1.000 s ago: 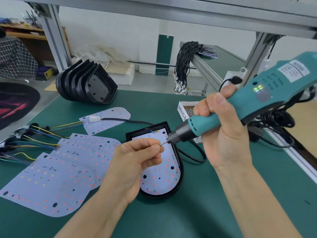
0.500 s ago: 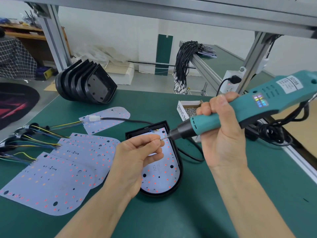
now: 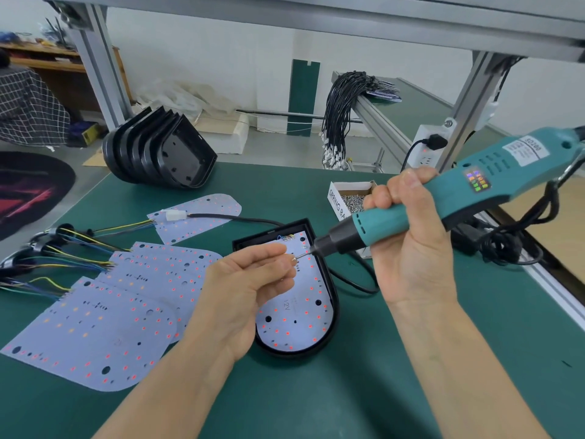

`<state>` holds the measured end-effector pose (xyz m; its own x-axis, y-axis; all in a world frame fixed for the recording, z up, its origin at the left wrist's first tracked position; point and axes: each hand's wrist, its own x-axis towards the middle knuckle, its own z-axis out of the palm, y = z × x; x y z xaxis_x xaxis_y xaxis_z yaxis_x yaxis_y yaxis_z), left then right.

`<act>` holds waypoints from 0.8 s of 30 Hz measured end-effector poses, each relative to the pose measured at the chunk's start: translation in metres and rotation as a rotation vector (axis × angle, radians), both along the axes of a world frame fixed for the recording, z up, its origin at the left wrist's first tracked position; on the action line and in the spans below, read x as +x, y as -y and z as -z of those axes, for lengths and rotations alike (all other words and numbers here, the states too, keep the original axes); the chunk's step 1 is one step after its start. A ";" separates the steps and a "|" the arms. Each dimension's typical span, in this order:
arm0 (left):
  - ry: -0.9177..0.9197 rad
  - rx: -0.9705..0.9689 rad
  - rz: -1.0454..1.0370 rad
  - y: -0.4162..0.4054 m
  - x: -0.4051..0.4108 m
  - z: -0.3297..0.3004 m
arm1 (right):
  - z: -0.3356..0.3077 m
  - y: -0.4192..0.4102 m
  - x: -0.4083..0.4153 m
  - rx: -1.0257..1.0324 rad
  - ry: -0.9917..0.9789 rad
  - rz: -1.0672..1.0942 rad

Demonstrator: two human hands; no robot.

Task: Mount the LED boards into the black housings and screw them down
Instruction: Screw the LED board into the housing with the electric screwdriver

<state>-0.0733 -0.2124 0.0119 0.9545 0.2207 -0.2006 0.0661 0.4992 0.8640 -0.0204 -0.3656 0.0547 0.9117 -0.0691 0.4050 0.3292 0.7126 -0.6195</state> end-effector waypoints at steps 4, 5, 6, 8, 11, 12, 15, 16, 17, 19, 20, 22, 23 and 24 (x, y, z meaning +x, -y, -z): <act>-0.021 -0.045 0.000 0.002 0.002 -0.002 | 0.000 0.000 0.001 0.013 -0.001 -0.006; -0.025 -0.042 -0.005 0.003 0.003 -0.001 | 0.000 -0.001 0.001 0.011 0.003 -0.007; -0.028 -0.037 -0.013 0.003 0.004 -0.001 | 0.000 -0.001 0.001 0.009 0.008 -0.005; -0.022 -0.015 -0.033 0.004 0.005 0.000 | 0.001 -0.003 0.000 0.008 0.005 0.002; 0.035 0.051 -0.088 0.008 0.005 0.003 | 0.005 -0.006 0.000 0.032 -0.027 0.002; 0.069 0.088 -0.117 0.009 0.005 0.004 | 0.005 -0.007 0.000 0.052 -0.046 0.006; 0.167 0.244 -0.193 0.009 0.007 0.007 | 0.009 -0.011 0.003 0.142 -0.147 0.033; 0.179 0.283 -0.197 0.009 0.007 0.008 | 0.011 -0.011 0.004 0.160 -0.171 0.031; 0.176 0.303 -0.186 0.008 0.006 0.010 | 0.014 -0.011 0.004 0.164 -0.182 0.027; 0.136 0.291 -0.149 0.007 0.005 0.011 | 0.017 -0.010 0.003 0.137 -0.175 0.022; 0.115 0.271 -0.133 0.006 0.005 0.011 | 0.017 -0.010 0.003 0.123 -0.164 0.025; 0.101 0.226 -0.117 0.004 0.006 0.009 | 0.015 -0.009 0.004 0.117 -0.143 0.035; 0.105 0.207 -0.111 0.003 0.006 0.007 | 0.014 -0.008 0.005 0.124 -0.138 0.036; 0.110 0.193 -0.107 0.003 0.006 0.006 | 0.013 -0.008 0.006 0.131 -0.139 0.033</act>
